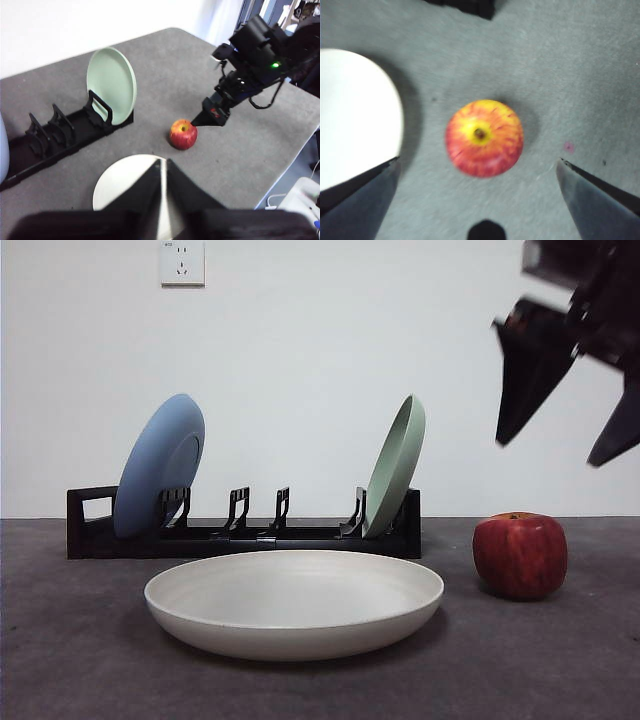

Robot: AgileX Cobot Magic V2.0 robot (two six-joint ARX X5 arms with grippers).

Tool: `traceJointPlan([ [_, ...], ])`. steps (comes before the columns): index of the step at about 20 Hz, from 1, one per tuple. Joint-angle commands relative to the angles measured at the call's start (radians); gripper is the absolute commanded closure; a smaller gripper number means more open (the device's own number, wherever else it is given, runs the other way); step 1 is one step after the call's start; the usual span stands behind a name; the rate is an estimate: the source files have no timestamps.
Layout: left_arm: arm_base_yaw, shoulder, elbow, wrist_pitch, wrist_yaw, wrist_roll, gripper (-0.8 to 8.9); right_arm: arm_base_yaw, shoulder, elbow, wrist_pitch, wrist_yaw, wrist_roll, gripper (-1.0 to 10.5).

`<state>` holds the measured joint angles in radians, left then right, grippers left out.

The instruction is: Take the yellow plate from the plate rack,put the plate on the table,take the apple from the table,put the apple in the plate

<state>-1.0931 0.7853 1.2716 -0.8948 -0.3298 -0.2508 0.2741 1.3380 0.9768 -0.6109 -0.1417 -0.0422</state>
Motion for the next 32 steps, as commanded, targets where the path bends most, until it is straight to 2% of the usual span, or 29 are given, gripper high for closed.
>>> traceJointPlan([
  [1, 0.001, 0.0, 0.0, -0.005, 0.031, -0.011, 8.22, 0.008, 0.054, 0.01, 0.023, 0.036, -0.015, 3.5],
  [9, -0.001, 0.0, 0.0, -0.004, 0.05, -0.014, 8.22, 0.022, 0.235, 0.103, 0.035, 0.035, -0.018, 3.4],
  [17, -0.001, 0.0, 0.0, -0.006, 0.049, -0.014, 8.22, 0.053, 0.335, 0.105, 0.036, 0.031, -0.008, 3.7],
  [20, -0.001, 0.003, 0.0, -0.007, 0.049, -0.014, 8.22, 0.053, 0.335, 0.105, 0.031, 0.029, 0.01, 6.2],
  [22, -0.001, 0.005, 0.0, -0.01, 0.049, -0.014, 8.22, 0.053, 0.335, 0.105, 0.024, 0.031, 0.018, 6.4],
  [23, -0.001, 0.005, 0.0, -0.01, 0.049, -0.014, 8.22, 0.053, 0.335, 0.105, 0.016, 0.034, 0.024, 6.9],
  [26, -0.001, 0.007, 0.0, -0.01, 0.049, -0.014, 8.22, 0.053, 0.335, 0.105, 0.01, 0.042, 0.023, 9.4],
  [32, -0.001, 0.007, 0.0, -0.025, 0.05, -0.014, 8.22, 0.068, 0.28, 0.163, 0.005, 0.041, 0.025, 9.6],
])
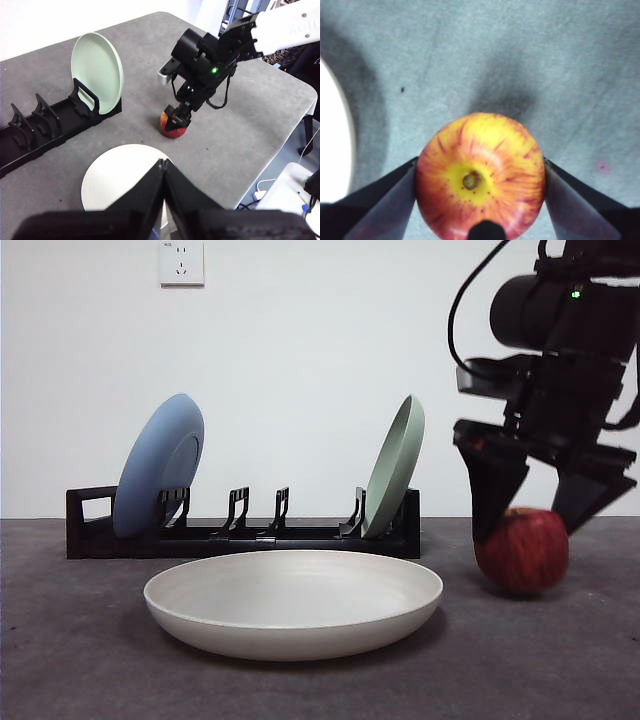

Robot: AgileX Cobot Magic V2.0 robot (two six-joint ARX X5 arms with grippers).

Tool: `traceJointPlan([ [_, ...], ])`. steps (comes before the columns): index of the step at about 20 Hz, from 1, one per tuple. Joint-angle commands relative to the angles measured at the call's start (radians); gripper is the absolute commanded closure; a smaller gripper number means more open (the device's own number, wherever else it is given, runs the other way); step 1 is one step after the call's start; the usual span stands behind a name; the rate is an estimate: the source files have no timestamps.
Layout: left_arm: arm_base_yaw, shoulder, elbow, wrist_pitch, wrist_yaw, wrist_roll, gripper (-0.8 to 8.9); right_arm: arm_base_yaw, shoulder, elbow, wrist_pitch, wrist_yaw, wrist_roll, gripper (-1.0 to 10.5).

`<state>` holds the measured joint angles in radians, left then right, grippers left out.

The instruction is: Take the yellow plate from the plate rack,put the plate on the table,take the apple from the table,put the apple in the plate

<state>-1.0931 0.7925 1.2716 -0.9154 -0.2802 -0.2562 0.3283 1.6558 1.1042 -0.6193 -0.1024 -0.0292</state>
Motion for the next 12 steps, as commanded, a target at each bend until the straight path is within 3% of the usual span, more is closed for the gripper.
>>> traceJointPlan([
  [1, -0.001, 0.0, 0.0, -0.011, 0.0, -0.009, 8.22, 0.027, -0.063, 0.064, 0.012, 0.001, 0.024, 9.6],
  [6, -0.001, 0.0, 0.0, -0.011, 0.0, -0.001, 8.22, 0.135, -0.103, 0.204, -0.014, -0.063, 0.037, 9.6],
  [12, -0.001, 0.0, 0.0, -0.012, 0.026, 0.023, 8.22, 0.322, -0.045, 0.207, 0.009, -0.062, 0.037, 9.6],
])
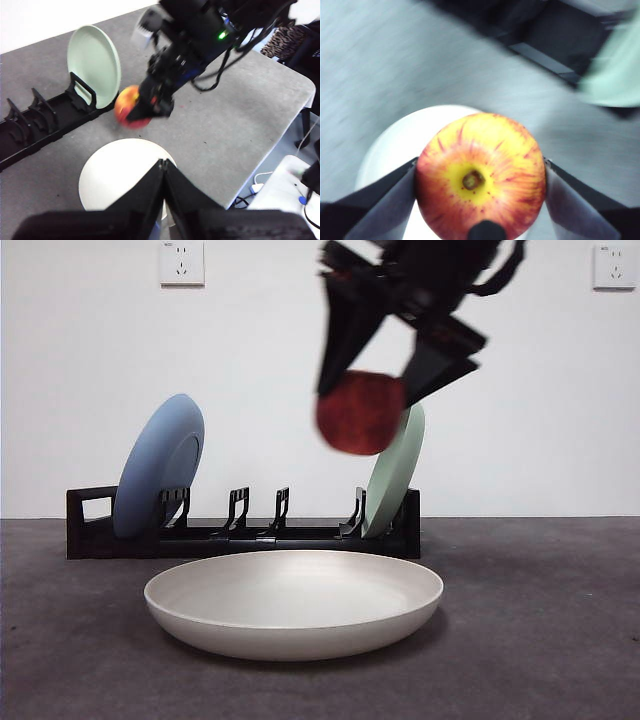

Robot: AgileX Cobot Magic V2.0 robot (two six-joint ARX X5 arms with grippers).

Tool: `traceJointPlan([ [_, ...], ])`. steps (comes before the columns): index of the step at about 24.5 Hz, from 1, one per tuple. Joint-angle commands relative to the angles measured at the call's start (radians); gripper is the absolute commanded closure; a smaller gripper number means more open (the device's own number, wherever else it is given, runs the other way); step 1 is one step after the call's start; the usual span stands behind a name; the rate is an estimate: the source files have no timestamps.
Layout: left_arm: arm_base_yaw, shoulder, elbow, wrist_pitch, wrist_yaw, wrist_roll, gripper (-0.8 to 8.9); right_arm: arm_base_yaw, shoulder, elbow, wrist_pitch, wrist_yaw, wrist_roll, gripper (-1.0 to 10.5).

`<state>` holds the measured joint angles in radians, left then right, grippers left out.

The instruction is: Take the yellow plate from the plate rack,put the plate on the table,take the apple from the table,put the apple in the plate

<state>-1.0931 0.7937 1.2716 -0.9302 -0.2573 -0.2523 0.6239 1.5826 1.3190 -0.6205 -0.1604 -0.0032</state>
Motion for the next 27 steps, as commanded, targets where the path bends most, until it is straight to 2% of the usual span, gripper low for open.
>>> traceJointPlan([
  [1, -0.001, -0.002, 0.0, 0.003, 0.003, 0.021, 8.22, 0.053, 0.05, -0.008, 0.016, -0.004, 0.011, 9.6],
  [5, -0.001, -0.002, 0.0, 0.003, 0.026, 0.021, 8.22, 0.105, 0.135, -0.009, 0.023, 0.012, 0.011, 9.6],
  [11, -0.001, -0.002, 0.0, 0.002, 0.029, 0.026, 8.22, 0.124, 0.247, -0.012, 0.018, 0.032, 0.011, 9.6],
  [15, -0.001, -0.002, 0.0, 0.001, 0.029, 0.028, 8.22, 0.146, 0.253, -0.017, 0.027, 0.067, 0.01, 9.6],
  [27, -0.001, -0.002, 0.0, -0.02, 0.028, 0.029, 8.22, 0.15, 0.257, -0.108, 0.069, 0.071, 0.029, 9.6],
])
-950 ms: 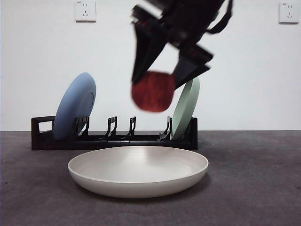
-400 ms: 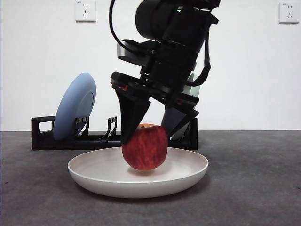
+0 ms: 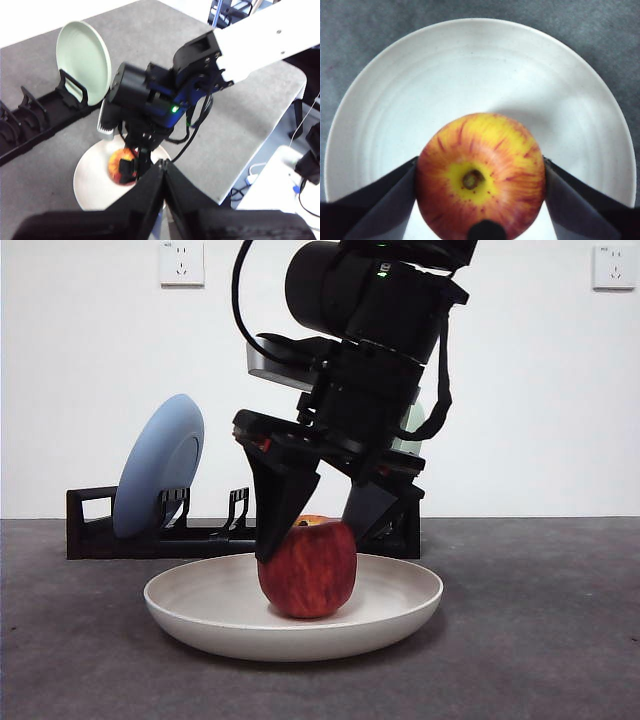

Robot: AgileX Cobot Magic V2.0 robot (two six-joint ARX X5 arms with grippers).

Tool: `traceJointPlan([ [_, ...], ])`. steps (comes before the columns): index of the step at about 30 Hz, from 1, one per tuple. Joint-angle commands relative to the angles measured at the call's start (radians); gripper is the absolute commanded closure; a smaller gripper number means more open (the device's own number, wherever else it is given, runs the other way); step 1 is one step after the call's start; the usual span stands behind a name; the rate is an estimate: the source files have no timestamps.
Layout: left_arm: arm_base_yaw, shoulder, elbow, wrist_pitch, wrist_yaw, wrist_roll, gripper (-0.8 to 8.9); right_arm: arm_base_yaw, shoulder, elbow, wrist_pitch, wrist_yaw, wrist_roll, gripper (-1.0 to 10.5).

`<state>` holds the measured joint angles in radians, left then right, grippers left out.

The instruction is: Take the yellow plate from the plate rack,put the plate on the table,take the apple from the table,put the apple in the plate

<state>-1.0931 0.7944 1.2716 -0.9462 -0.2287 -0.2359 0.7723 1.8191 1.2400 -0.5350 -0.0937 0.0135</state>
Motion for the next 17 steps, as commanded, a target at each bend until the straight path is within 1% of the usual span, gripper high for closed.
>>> traceJointPlan([
  [1, -0.001, -0.002, 0.0, -0.006, 0.0, 0.013, 8.22, 0.002, 0.02, -0.03, -0.017, 0.002, 0.012, 9.3],
  [2, -0.001, -0.001, 0.0, -0.006, 0.0, 0.013, 8.22, 0.005, 0.02, -0.03, -0.013, -0.005, 0.012, 8.9],
  [3, -0.001, 0.001, 0.0, -0.006, 0.0, 0.013, 8.22, 0.008, 0.02, -0.03, -0.007, -0.01, 0.009, 8.2],
  [6, -0.001, 0.003, 0.0, -0.006, 0.0, 0.02, 8.22, 0.014, 0.02, -0.025, 0.011, -0.02, 0.01, 4.9],
  [7, -0.001, 0.003, 0.0, -0.006, 0.0, 0.02, 8.22, 0.014, 0.02, -0.021, 0.011, -0.024, 0.013, 4.1],
  [8, -0.001, 0.005, 0.0, -0.006, 0.0, 0.02, 8.22, 0.014, 0.02, -0.017, 0.01, -0.031, 0.013, 3.7],
  [17, -0.001, 0.007, 0.0, -0.007, 0.0, 0.02, 8.22, 0.014, 0.007, 0.037, -0.045, -0.04, 0.01, 3.7],
])
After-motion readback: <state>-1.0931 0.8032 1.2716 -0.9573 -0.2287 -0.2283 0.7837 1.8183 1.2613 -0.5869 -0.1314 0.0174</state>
